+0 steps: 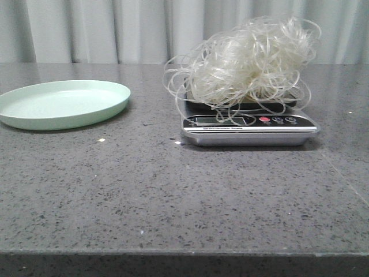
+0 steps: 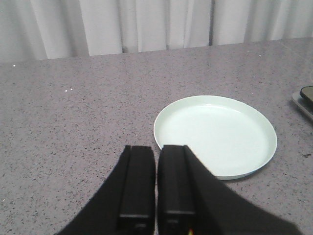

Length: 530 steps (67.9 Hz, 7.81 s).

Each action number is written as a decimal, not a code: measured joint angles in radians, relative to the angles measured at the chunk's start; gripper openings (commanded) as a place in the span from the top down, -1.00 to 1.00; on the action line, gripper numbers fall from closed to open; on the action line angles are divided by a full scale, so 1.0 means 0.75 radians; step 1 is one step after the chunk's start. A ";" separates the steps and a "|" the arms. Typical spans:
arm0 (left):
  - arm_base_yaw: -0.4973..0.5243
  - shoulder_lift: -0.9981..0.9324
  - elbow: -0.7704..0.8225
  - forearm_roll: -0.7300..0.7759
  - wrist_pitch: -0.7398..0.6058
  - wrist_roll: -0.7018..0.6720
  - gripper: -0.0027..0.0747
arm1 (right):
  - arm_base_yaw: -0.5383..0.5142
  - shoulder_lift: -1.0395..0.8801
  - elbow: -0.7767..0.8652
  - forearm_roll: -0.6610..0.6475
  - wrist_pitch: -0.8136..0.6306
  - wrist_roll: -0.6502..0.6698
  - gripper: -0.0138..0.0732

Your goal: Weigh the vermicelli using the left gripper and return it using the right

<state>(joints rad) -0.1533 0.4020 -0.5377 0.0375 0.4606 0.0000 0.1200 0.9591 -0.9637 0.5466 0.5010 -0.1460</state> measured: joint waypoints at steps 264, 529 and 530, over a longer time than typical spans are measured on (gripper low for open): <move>0.000 0.000 0.005 -0.028 -0.097 0.000 0.58 | 0.681 1.527 -1.376 0.165 0.323 -0.061 -0.46; 0.162 -0.444 0.514 -0.065 -0.267 0.108 0.58 | -0.253 -0.664 0.653 -0.311 -0.404 -0.056 0.33; 0.161 -0.444 0.524 -0.065 -0.267 0.108 0.58 | -0.253 -0.664 0.653 -0.311 -0.404 -0.056 0.33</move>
<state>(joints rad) -0.0326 0.0688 -0.1445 -0.0113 0.2600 0.0811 -0.0694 0.4615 -0.4737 0.3137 0.1979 -0.1880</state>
